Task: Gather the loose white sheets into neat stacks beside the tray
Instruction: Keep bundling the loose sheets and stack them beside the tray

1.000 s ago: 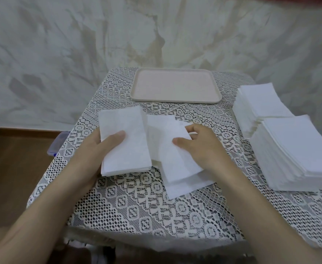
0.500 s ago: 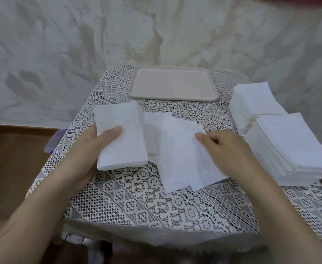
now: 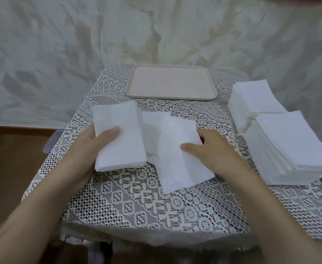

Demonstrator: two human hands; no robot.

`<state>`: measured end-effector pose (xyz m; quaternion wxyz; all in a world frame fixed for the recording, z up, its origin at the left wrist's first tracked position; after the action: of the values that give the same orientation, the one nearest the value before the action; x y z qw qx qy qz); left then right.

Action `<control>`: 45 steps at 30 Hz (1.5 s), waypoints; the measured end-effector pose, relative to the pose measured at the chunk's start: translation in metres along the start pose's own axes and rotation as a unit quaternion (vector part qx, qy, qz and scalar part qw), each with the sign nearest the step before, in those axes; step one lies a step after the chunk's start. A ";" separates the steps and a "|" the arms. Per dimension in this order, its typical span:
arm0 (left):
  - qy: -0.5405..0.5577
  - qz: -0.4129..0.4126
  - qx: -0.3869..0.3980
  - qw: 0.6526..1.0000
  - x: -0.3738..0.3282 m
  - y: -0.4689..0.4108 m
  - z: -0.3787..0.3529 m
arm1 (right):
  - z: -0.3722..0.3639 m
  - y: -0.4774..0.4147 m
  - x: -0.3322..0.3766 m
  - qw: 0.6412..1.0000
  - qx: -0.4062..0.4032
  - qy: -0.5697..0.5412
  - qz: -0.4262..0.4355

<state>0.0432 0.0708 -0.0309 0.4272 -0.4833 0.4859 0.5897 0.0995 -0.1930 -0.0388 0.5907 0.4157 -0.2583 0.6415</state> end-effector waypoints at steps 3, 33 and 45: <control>-0.005 -0.001 -0.002 1.000 0.000 0.000 0.001 | 0.009 0.005 0.003 0.995 -0.003 -0.102 -0.011; -0.008 -0.001 0.004 1.000 0.003 -0.001 0.001 | 0.019 -0.001 0.002 0.989 -0.017 -0.142 -0.030; -0.067 -0.008 -0.020 0.998 0.009 -0.005 0.000 | 0.028 0.008 0.011 0.983 -0.033 -0.179 0.002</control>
<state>0.0465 0.0719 -0.0409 0.4540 -0.4552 0.4404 0.6267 0.0990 -0.2113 -0.0142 0.5473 0.5036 -0.3818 0.5487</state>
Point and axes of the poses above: each hand's wrist, its own y-axis away from the middle knuckle, its own z-axis out of the back of the hand, x = y × z, the point moved 10 cm from there along -y, towards the middle knuckle, and after that the axes turned 9 degrees about -y, right-handed, at the moved point
